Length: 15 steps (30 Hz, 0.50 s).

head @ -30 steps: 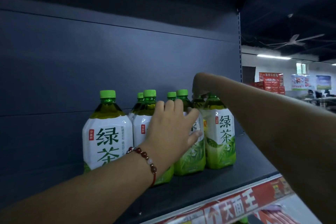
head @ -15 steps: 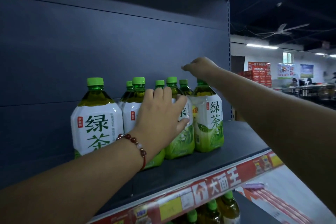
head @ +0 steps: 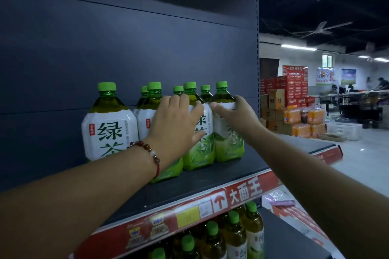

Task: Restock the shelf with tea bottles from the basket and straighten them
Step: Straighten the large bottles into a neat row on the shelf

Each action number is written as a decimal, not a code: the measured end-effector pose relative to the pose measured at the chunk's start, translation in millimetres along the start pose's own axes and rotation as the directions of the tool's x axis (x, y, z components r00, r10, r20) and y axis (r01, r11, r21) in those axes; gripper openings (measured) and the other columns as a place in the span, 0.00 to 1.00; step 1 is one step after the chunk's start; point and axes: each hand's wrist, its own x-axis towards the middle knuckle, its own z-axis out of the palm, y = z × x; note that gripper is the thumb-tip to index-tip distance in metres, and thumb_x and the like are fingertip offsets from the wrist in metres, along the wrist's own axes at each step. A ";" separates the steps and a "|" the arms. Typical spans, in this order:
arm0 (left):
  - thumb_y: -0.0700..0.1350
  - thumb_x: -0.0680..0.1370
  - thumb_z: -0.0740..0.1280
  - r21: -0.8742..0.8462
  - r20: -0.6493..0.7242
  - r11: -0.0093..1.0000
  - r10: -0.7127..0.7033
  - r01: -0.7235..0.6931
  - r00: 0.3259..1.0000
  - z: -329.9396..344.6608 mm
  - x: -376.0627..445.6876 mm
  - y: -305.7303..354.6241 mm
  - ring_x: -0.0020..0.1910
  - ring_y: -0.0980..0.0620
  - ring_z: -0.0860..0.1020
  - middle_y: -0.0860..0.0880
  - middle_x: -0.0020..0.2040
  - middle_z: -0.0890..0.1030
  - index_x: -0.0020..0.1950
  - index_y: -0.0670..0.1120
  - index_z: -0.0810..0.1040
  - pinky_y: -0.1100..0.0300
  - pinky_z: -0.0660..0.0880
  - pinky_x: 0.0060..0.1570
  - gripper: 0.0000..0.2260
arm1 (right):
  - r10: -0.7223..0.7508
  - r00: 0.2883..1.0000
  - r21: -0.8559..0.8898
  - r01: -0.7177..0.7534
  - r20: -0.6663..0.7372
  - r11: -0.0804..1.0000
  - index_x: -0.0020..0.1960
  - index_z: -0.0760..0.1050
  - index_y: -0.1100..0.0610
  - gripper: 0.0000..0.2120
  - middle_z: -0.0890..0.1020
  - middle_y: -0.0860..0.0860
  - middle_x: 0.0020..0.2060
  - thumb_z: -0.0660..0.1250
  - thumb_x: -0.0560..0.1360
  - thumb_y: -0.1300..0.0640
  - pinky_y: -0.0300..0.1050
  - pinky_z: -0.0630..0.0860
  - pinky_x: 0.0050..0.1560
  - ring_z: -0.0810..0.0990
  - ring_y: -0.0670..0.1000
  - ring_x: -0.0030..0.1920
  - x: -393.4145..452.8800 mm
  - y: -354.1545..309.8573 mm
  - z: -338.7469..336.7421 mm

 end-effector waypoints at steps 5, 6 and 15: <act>0.63 0.73 0.64 -0.053 -0.002 0.998 0.035 -0.035 0.999 8.3 -19.8 -2.8 0.62 0.39 0.70 0.40 0.61 0.73 0.75 0.47 0.63 0.43 0.57 0.72 0.35 | 0.027 0.995 0.021 -0.025 -0.101 0.999 0.73 0.65 0.52 0.43 0.73 0.51 0.69 0.68 0.67 0.29 0.59 0.74 0.63 0.74 0.55 0.67 -10.6 2.7 16.4; 0.63 0.72 0.64 -0.046 0.012 0.998 0.034 -0.033 0.999 6.7 -26.9 -3.9 0.68 0.37 0.66 0.38 0.67 0.70 0.75 0.48 0.62 0.41 0.54 0.73 0.36 | 0.042 0.994 0.029 -0.040 -0.100 0.999 0.76 0.61 0.53 0.44 0.68 0.52 0.73 0.67 0.69 0.30 0.61 0.71 0.67 0.70 0.56 0.71 -12.7 3.1 18.1; 0.73 0.65 0.64 0.107 0.127 0.980 -0.183 0.170 0.975 -17.6 -99.4 -44.7 0.75 0.32 0.51 0.40 0.78 0.54 0.77 0.56 0.55 0.26 0.45 0.65 0.46 | 0.082 0.989 -0.223 -0.053 0.122 0.973 0.80 0.33 0.49 0.61 0.40 0.52 0.80 0.71 0.66 0.31 0.63 0.50 0.78 0.42 0.58 0.80 -84.1 9.4 34.1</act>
